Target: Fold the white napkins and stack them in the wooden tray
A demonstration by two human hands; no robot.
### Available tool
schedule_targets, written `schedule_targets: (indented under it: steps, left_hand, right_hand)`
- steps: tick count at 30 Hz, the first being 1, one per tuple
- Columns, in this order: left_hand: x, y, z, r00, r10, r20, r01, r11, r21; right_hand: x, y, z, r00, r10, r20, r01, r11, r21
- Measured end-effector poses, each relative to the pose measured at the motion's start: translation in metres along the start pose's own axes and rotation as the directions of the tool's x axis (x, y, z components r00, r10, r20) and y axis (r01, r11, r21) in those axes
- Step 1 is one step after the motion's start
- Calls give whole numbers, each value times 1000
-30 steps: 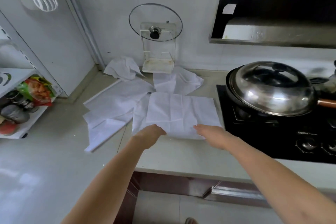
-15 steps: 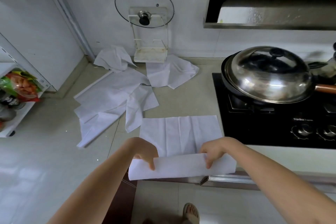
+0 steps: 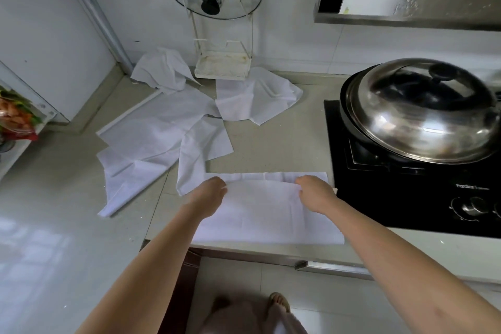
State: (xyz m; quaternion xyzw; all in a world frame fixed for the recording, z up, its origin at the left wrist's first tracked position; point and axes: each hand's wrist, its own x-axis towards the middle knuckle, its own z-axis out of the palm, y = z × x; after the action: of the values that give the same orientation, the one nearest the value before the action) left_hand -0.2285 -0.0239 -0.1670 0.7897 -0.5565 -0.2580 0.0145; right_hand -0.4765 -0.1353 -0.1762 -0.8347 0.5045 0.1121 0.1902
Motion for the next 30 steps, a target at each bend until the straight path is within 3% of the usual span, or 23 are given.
schedule_targets:
  steps: [3, 7, 14, 18, 22, 25, 30]
  left_hand:
    - [6, 0, 10, 999, 37, 20, -37, 999, -31]
    - [20, -10, 24, 993, 104, 64, -113, 981, 157]
    - [28, -14, 25, 996, 55, 69, -68, 975, 209]
    - [29, -8, 22, 999, -25, 23, 17, 959, 282]
    - [29, 6, 15, 979, -160, -126, 176, 975, 135]
    - [34, 9, 17, 960, -109, -259, 125, 991, 45]
    - [45, 6, 23, 967, -161, -197, 153, 987, -54]
  right_hand:
    - [9, -4, 13, 997, -17, -74, 16, 1000, -15]
    - [17, -11, 23, 984, 0, -176, 8, 999, 40]
    - [26, -21, 31, 984, -19, -180, 36, 995, 91]
    - [32, -17, 29, 991, -36, -131, 41, 999, 32]
    - [37, -12, 22, 992, -56, -117, 56, 998, -10]
    - [40, -12, 23, 990, -79, -117, 75, 996, -37]
    - [44, -14, 20, 988, -77, -134, 69, 996, -62]
